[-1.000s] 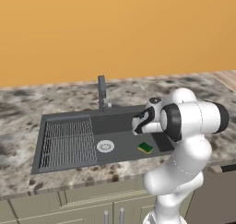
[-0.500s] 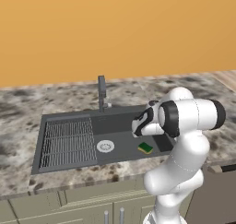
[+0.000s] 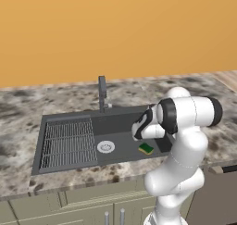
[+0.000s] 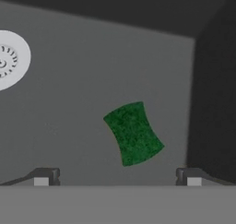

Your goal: Pick up the bar soap and sponge from the sink, and place them back in the cabinet, and close the cabinet doors.

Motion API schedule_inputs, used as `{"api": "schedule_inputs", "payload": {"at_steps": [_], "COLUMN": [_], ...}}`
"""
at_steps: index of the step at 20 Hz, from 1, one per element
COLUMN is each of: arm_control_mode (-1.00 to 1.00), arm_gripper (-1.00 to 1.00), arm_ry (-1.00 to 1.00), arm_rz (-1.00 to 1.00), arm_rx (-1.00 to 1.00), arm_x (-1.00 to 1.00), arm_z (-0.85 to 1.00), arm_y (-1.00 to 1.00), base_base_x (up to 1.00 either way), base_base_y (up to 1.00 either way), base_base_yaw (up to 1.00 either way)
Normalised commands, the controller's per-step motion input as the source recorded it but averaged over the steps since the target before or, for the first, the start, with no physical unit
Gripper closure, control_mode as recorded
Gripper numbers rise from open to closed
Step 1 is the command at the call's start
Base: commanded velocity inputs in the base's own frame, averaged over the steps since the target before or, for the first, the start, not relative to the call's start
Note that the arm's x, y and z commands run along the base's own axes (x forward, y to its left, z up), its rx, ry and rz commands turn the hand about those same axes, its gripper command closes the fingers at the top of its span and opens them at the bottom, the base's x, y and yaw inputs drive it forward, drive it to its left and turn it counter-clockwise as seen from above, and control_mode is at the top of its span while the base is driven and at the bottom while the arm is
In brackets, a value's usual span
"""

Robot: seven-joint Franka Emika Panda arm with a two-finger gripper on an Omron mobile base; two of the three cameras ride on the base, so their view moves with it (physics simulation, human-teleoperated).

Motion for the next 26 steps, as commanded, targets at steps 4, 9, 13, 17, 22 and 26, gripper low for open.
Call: {"api": "schedule_inputs", "payload": {"at_steps": [4,9,13,17,22,26], "arm_control_mode": [-1.00,-1.00,-1.00,-1.00,-1.00,-1.00], "arm_gripper": [-1.00,-1.00,-1.00,-1.00,-1.00,-1.00], "arm_ry": [0.00,0.00,0.00,0.00,0.00,0.00], "arm_rz": [0.00,0.00,0.00,0.00,0.00,0.00], "arm_rx": [0.00,0.00,0.00,0.00,0.00,0.00], "arm_x": [0.00,0.00,0.00,0.00,0.00,0.00], "arm_z": [-0.17,-0.08,-0.08,-0.11,-0.13,-0.15], "arm_y": [0.00,-0.02,-0.06,-0.11,-0.09,-0.02], "base_base_x": [0.00,0.00,0.00,0.00,0.00,0.00], "base_base_y": [0.00,0.00,0.00,0.00,0.00,0.00], "base_base_yaw": [0.00,0.00,0.00,0.00,0.00,0.00]}}
